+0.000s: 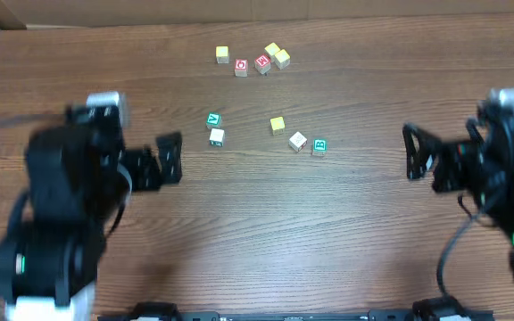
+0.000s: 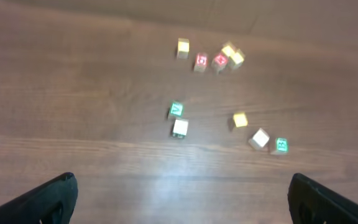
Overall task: Flip 5 blocks
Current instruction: 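Raise both arms and move the right gripper over the green-lettered block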
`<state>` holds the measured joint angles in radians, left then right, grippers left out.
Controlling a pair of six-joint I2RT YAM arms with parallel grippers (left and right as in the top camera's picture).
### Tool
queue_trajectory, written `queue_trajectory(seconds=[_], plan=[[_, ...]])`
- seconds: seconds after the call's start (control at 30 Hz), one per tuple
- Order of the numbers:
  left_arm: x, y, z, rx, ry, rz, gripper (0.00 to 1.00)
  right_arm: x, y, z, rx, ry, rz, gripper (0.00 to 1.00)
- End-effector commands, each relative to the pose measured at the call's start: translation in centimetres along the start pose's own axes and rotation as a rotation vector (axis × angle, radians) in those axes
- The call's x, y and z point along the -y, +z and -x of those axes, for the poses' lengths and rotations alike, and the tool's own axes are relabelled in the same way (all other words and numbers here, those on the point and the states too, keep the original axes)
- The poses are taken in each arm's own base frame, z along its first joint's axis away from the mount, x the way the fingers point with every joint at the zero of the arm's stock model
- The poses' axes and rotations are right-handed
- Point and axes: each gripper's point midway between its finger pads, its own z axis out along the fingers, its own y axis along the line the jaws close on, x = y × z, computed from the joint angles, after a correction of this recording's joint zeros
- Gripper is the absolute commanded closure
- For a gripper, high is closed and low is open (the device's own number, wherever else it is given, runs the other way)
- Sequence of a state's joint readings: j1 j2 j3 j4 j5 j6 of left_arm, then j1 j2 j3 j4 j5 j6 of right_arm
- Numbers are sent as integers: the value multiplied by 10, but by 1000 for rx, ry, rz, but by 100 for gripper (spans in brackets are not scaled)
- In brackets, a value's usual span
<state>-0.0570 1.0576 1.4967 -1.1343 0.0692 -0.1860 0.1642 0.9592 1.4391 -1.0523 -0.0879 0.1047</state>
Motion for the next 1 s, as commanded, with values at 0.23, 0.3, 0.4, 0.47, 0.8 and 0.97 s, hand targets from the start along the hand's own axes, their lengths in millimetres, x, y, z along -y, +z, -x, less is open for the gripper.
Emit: queue_trajectory(seconds=[0.23, 0.3, 0.4, 0.47, 0.8, 0.97], plan=[[3, 95, 1, -316, -4, -12, 0, -40, 107, -28, -448, 112, 253, 0], [-5, 112, -3, -349, -2, 30, 7, -38, 130, -42, -517, 135, 256, 0], [-10, 131, -11, -396, -16, 51, 92, -34, 160, -67, -633, 191, 250, 14], [-17, 140, -14, -413, -49, 89, 96, -31, 177, -84, -703, 261, 217, 43], [-65, 162, -9, -384, -253, 265, 0, -11, 245, -146, -809, 235, -134, 52], [-68, 162, -9, -384, -256, 272, 1, -26, 266, -173, -852, 175, -139, 37]])
